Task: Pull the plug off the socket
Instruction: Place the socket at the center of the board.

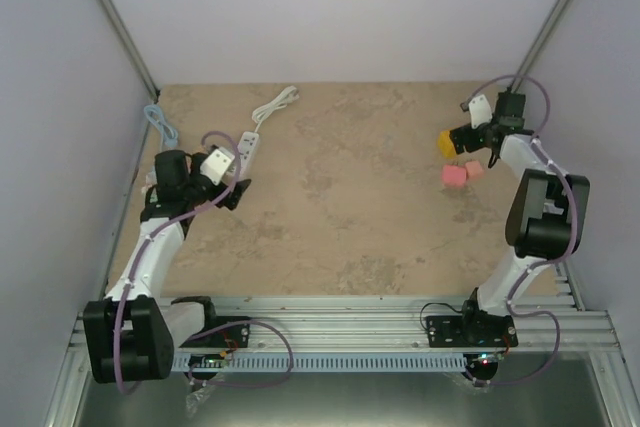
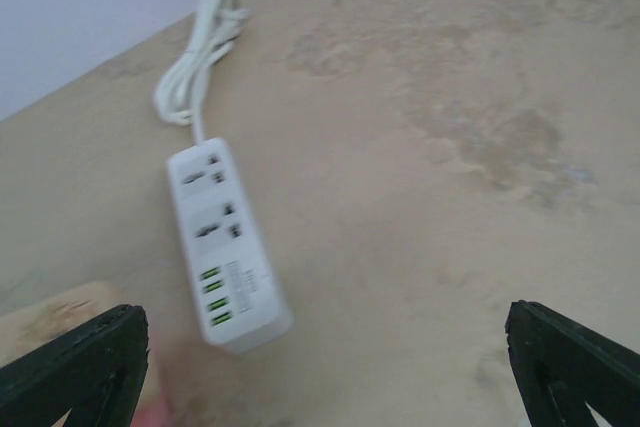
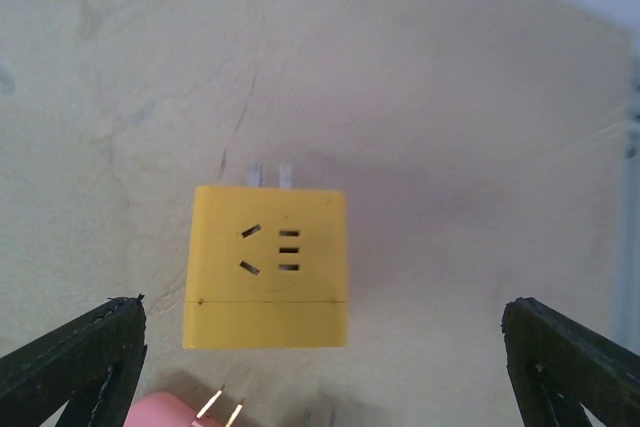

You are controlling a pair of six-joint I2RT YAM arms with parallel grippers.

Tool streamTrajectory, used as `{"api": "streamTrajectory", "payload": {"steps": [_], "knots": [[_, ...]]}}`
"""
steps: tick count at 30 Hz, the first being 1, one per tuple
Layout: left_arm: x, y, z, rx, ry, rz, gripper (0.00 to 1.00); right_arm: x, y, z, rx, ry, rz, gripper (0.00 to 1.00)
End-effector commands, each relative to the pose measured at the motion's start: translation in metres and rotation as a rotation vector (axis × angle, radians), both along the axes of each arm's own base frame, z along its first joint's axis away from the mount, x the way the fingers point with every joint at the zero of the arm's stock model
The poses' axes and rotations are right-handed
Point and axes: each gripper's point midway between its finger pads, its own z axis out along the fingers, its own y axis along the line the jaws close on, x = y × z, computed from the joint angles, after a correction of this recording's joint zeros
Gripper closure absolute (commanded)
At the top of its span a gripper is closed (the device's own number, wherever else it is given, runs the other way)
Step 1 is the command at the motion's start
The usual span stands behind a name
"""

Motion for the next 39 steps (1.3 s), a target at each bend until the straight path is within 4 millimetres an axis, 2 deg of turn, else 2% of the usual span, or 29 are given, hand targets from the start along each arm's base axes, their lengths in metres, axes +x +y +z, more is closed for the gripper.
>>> {"api": "streamTrajectory", "payload": {"steps": [1, 7, 11, 18, 22, 28, 33, 39], "knots": [[0.013, 0.034, 0.007, 0.016, 0.013, 0.135, 0.0, -0.006, -0.004, 0.043, -0.064, -0.07, -0.004, 0.02], [0.016, 0.079, 0.012, 0.072, 0.025, 0.288, 0.0, -0.028, 0.01, 0.085, -0.095, -0.167, 0.05, 0.02], [0.015, 0.104, 0.002, 0.096, 0.055, 0.345, 0.0, -0.04, 0.022, 0.109, -0.029, -0.181, 0.032, 0.03], [0.019, 0.135, -0.024, 0.107, 0.141, 0.407, 0.0, -0.066, 0.071, 0.132, 0.15, -0.189, 0.209, 0.02], [0.02, 0.137, -0.04, 0.123, 0.164, 0.401, 0.0, -0.071, 0.077, 0.132, 0.156, -0.208, 0.233, 0.02], [0.026, 0.145, -0.055, 0.142, 0.179, 0.422, 0.01, -0.071, 0.078, 0.115, 0.157, -0.177, 0.235, 0.02], [0.03, 0.147, -0.068, 0.151, 0.198, 0.42, 0.07, -0.071, 0.078, 0.108, 0.161, -0.165, 0.236, 0.02], [0.024, 0.14, -0.076, 0.128, 0.219, 0.39, 0.11, -0.071, 0.078, 0.106, 0.165, -0.158, 0.232, 0.02]]}}
